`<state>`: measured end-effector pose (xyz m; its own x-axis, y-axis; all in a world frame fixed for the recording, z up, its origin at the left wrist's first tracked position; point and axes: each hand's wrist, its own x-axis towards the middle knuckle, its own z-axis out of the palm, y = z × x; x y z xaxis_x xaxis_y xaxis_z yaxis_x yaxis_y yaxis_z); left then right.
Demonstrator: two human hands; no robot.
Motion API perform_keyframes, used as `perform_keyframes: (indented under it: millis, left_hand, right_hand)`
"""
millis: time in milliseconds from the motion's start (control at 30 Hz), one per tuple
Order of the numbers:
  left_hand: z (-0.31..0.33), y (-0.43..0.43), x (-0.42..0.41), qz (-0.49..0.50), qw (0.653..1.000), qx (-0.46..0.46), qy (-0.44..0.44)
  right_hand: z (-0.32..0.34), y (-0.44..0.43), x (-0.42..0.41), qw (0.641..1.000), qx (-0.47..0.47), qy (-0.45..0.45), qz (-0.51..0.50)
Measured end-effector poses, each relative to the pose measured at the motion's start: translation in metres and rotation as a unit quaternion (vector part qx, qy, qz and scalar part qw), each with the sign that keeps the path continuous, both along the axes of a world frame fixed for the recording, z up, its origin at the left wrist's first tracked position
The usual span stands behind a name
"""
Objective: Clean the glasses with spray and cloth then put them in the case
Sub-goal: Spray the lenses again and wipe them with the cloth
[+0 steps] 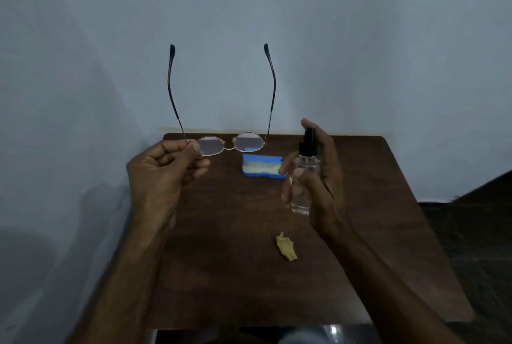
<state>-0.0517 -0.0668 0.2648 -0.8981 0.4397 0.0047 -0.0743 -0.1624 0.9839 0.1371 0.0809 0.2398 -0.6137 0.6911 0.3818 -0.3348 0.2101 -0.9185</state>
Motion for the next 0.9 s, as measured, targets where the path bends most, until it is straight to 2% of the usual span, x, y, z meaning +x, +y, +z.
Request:
perform_keyframes:
  millis: [300, 500, 767, 900]
  left_hand:
    - [0.028, -0.017, 0.003, -0.015, 1.000, 0.022, -0.001]
    - [0.035, -0.018, 0.005, -0.010, 1.000, 0.020, -0.002]
    - [0.041, -0.014, 0.009, 0.001, 1.000, 0.012, 0.000]
    - [0.042, -0.015, 0.012, 0.003, 1.000, 0.010, 0.003]
  right_hand:
    - [0.025, -0.002, -0.013, 0.999, 0.037, -0.017, 0.009]
    - [0.030, -0.003, -0.015, 0.999, 0.013, -0.005, 0.047]
    - [0.025, -0.007, -0.016, 0.998, 0.042, -0.041, 0.019]
    - [0.027, 0.000, -0.017, 0.993, 0.094, -0.063, -0.040]
